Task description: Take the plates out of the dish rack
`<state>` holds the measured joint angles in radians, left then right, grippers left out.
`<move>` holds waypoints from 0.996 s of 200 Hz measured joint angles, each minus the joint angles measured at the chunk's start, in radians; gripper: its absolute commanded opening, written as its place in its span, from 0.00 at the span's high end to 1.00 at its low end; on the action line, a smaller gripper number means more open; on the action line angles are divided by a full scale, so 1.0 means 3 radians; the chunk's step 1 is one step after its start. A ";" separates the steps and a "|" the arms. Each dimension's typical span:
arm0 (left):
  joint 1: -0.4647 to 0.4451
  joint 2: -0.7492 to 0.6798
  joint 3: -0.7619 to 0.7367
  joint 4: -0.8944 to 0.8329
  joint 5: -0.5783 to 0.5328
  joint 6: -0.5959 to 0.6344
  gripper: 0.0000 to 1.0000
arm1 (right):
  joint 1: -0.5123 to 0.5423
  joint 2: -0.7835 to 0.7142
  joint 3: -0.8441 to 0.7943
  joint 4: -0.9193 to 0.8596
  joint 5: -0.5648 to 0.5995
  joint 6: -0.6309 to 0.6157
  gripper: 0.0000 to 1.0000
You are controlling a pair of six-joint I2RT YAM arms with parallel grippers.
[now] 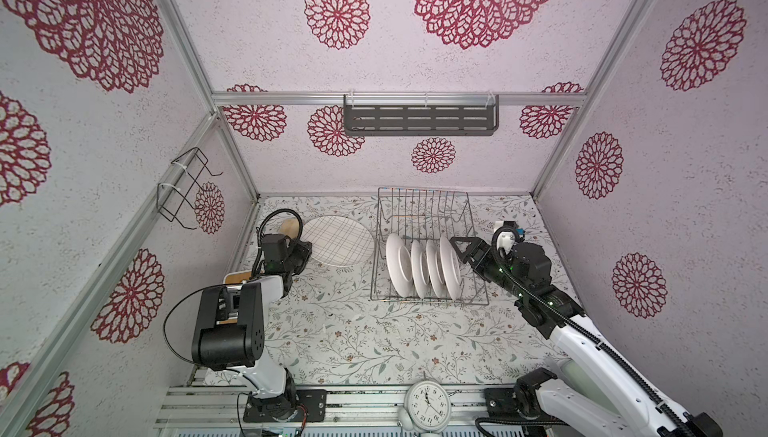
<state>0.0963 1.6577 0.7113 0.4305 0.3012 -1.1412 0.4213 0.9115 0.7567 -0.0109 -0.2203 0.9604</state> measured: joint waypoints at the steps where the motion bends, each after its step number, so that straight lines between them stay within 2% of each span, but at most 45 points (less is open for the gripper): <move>1: -0.0001 0.0003 0.0001 0.0000 0.0000 0.0000 1.00 | 0.0000 0.0001 0.0000 -0.0001 0.0000 0.0000 0.12; 150: -0.0117 0.0340 0.0172 0.0093 0.0001 -0.0039 1.00 | 0.0000 0.0032 0.0000 -0.0089 0.0001 -0.0061 0.12; 199: -0.0117 0.0374 0.0195 0.0062 0.0004 -0.0048 0.88 | 0.0000 0.0028 0.0000 -0.0141 0.0003 -0.0062 0.12</move>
<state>0.0612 1.7699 0.7696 0.4492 0.3023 -1.1557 0.4213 0.9199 0.7567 -0.0532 -0.2195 0.9417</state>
